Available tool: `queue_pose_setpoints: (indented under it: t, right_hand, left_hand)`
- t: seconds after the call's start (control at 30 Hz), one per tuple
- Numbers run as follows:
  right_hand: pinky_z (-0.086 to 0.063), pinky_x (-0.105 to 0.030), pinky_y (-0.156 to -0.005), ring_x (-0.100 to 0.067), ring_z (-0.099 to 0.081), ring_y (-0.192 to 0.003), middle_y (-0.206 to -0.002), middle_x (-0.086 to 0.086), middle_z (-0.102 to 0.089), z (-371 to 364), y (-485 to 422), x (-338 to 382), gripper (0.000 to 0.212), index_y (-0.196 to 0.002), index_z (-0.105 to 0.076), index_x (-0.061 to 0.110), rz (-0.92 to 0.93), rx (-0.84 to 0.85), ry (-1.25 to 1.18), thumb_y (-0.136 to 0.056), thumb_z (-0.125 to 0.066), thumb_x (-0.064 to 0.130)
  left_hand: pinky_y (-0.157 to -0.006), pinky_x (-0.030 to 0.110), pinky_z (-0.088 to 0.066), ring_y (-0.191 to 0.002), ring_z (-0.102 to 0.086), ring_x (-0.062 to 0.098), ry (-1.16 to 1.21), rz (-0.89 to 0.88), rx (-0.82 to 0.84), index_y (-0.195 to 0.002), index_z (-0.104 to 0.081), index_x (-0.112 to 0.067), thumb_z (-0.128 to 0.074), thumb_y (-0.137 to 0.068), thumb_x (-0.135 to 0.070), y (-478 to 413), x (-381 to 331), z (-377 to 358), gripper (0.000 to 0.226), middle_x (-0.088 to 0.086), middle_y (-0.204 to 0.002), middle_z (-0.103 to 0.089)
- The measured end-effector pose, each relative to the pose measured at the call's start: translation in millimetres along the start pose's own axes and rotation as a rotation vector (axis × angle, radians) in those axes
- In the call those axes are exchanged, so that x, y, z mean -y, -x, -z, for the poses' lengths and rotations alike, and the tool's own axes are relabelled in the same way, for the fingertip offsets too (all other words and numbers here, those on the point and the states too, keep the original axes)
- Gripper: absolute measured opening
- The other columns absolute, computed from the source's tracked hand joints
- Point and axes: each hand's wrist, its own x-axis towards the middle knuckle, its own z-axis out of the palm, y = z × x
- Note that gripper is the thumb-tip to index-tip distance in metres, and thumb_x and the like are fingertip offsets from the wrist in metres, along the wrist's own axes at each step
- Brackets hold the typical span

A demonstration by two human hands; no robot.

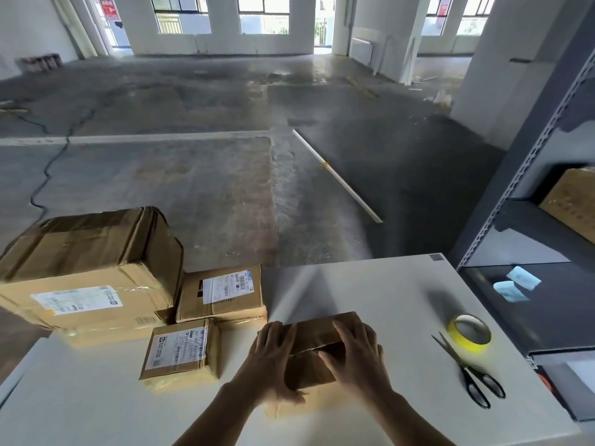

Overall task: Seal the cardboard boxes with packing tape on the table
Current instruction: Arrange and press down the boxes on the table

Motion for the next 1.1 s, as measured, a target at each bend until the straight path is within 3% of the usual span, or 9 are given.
queue_pose_setpoints:
  t: [0.17, 0.3, 0.43, 0.53, 0.6, 0.7, 0.83, 0.97, 1.1]
  right_hand:
    - [-0.032, -0.041, -0.113, -0.021, -0.015, -0.144, -0.160, 0.002, -0.018, 4, -7, -7, 0.070, -0.149, -0.030, 0.033, 0.037, -0.002, -0.009, -0.090, -0.051, 0.064]
    - [-0.035, -0.038, -0.111, -0.020, -0.019, -0.143, -0.159, 0.002, -0.020, 5, -13, -15, 0.063, -0.144, -0.035, 0.033, 0.080, -0.035, -0.055, -0.091, -0.056, 0.057]
    - [-0.038, -0.036, -0.110, -0.020, -0.022, -0.142, -0.158, 0.001, -0.024, 8, -18, -24, 0.063, -0.144, -0.033, 0.030, 0.086, -0.044, -0.099, -0.092, -0.056, 0.055]
    - [-0.041, -0.032, -0.109, -0.018, -0.030, -0.138, -0.155, 0.002, -0.030, 8, -20, -30, 0.078, -0.152, -0.022, 0.025, 0.068, 0.027, -0.219, -0.091, -0.058, 0.055]
    - [-0.039, -0.030, -0.110, -0.020, -0.036, -0.138, -0.154, 0.000, -0.032, 7, -22, -33, 0.091, -0.156, -0.011, 0.019, 0.036, 0.086, -0.304, -0.089, -0.062, 0.054]
    - [-0.043, -0.031, -0.108, -0.021, -0.043, -0.134, -0.151, -0.003, -0.035, 5, -26, -37, 0.101, -0.157, -0.005, 0.018, -0.002, 0.116, -0.377, -0.086, -0.066, 0.056]
    - [-0.051, -0.029, -0.100, -0.018, -0.050, -0.126, -0.142, -0.002, -0.040, 0, -30, -44, 0.099, -0.155, -0.007, 0.022, -0.019, 0.143, -0.410, -0.084, -0.064, 0.062]
    - [-0.051, -0.026, -0.099, -0.014, -0.050, -0.125, -0.142, 0.000, -0.041, 0, -35, -46, 0.096, -0.156, -0.008, 0.022, 0.000, 0.155, -0.420, -0.086, -0.061, 0.061]
    - [-0.049, -0.022, -0.098, -0.014, -0.051, -0.126, -0.144, -0.001, -0.041, 1, -36, -48, 0.091, -0.156, -0.008, 0.021, 0.009, 0.151, -0.417, -0.090, -0.060, 0.056]
  left_hand:
    - [-0.120, 0.054, -0.005, -0.147, 0.025, 0.033, 0.042, 0.045, 0.126, -0.153, 0.021, -0.026, -0.054, -0.045, -0.093, -6, 1, 4, 0.148, 0.008, -0.160, 0.026]
    - [-0.118, 0.048, -0.019, -0.149, 0.000, 0.025, 0.092, 0.078, -0.016, -0.156, -0.003, -0.030, -0.033, -0.063, -0.093, -8, -3, 4, 0.116, -0.001, -0.161, -0.001]
    - [-0.120, 0.042, -0.002, -0.148, -0.011, 0.021, 0.059, 0.092, -0.125, -0.156, -0.010, -0.032, -0.007, -0.055, -0.093, -14, -6, 2, 0.118, -0.005, -0.160, -0.016]
    - [-0.118, 0.035, 0.006, -0.146, -0.020, 0.016, 0.046, 0.060, -0.170, -0.154, -0.020, -0.029, -0.014, -0.067, -0.091, -19, -8, 1, 0.107, -0.008, -0.156, -0.027]
    - [-0.120, 0.034, -0.001, -0.143, -0.025, 0.014, 0.036, 0.026, -0.211, -0.151, -0.026, -0.029, -0.035, -0.087, -0.075, -21, -9, -1, 0.080, -0.011, -0.152, -0.032]
    - [-0.119, 0.034, -0.014, -0.140, -0.029, 0.012, 0.027, -0.004, -0.276, -0.150, -0.029, -0.030, -0.047, -0.093, -0.060, -22, -11, -3, 0.067, -0.013, -0.150, -0.035]
    - [-0.120, 0.040, -0.020, -0.140, -0.033, 0.014, -0.016, -0.025, -0.252, -0.152, -0.029, -0.026, -0.042, -0.095, -0.057, -25, -8, -6, 0.067, -0.010, -0.152, -0.037]
    - [-0.089, 0.033, -0.053, -0.109, -0.064, 0.010, -0.065, -0.078, -0.329, -0.133, -0.051, -0.024, -0.034, -0.090, -0.065, -23, -3, -8, 0.062, -0.011, -0.124, -0.064]
    - [-0.085, 0.031, -0.054, -0.107, -0.066, 0.012, -0.062, -0.122, -0.322, -0.132, -0.050, -0.024, -0.019, -0.095, -0.069, -22, 2, -5, 0.066, -0.008, -0.123, -0.066]
